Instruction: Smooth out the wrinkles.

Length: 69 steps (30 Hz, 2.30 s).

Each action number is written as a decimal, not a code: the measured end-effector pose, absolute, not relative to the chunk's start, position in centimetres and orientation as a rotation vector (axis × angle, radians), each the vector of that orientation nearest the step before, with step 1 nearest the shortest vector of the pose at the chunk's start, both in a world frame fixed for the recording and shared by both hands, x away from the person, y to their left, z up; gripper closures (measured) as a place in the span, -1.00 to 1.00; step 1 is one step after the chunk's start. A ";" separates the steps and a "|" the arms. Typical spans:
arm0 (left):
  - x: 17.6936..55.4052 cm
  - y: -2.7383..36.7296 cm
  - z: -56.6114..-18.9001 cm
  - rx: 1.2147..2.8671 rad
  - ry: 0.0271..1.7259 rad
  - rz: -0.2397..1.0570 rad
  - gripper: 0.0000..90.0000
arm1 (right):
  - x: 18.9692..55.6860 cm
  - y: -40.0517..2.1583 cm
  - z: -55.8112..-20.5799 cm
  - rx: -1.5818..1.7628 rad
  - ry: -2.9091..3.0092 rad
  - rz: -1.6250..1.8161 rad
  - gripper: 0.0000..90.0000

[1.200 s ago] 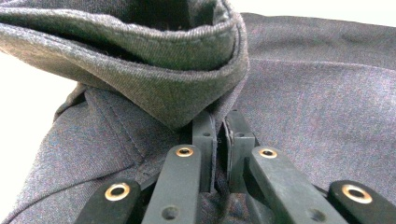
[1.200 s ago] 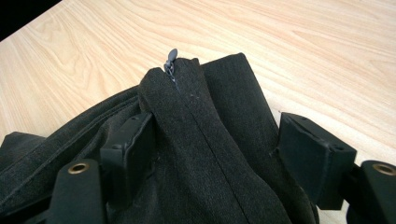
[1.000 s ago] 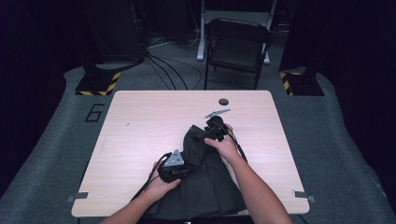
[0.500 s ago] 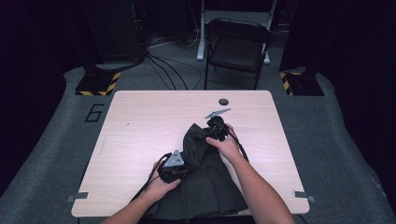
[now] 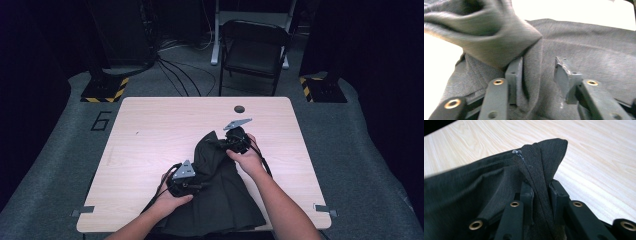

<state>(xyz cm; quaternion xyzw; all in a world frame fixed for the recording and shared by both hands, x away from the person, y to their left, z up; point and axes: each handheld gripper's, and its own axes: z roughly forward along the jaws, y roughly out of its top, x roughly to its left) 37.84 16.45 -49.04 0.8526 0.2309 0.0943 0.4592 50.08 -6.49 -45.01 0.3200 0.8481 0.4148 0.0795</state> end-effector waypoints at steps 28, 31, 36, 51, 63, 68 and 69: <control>45.2 16.6 -42.3 1.980 0.842 0.371 -0.27 | 48.8 -7.1 -43.8 0.922 2.478 1.343 0.67; 46.1 16.1 -43.4 2.017 0.874 0.364 -0.27 | 48.7 -7.1 -43.8 0.902 2.473 1.351 0.67; 46.7 16.2 -44.5 2.029 0.915 0.345 -0.26 | 48.7 -7.1 -43.7 0.897 2.471 1.354 0.68; 47.4 16.5 -46.3 1.998 0.923 0.177 -0.12 | 48.4 -6.8 -43.7 0.874 2.467 1.356 0.68; 46.5 16.2 -46.2 2.033 0.856 0.207 0.47 | 48.5 -6.7 -43.9 0.869 2.458 1.343 0.67; 46.4 16.3 -45.9 2.030 0.864 0.229 0.81 | 48.3 -6.9 -44.1 0.905 2.446 1.353 0.58; 46.4 16.3 -45.8 2.035 0.864 0.236 0.83 | 48.2 -6.9 -44.1 0.913 2.438 1.355 0.52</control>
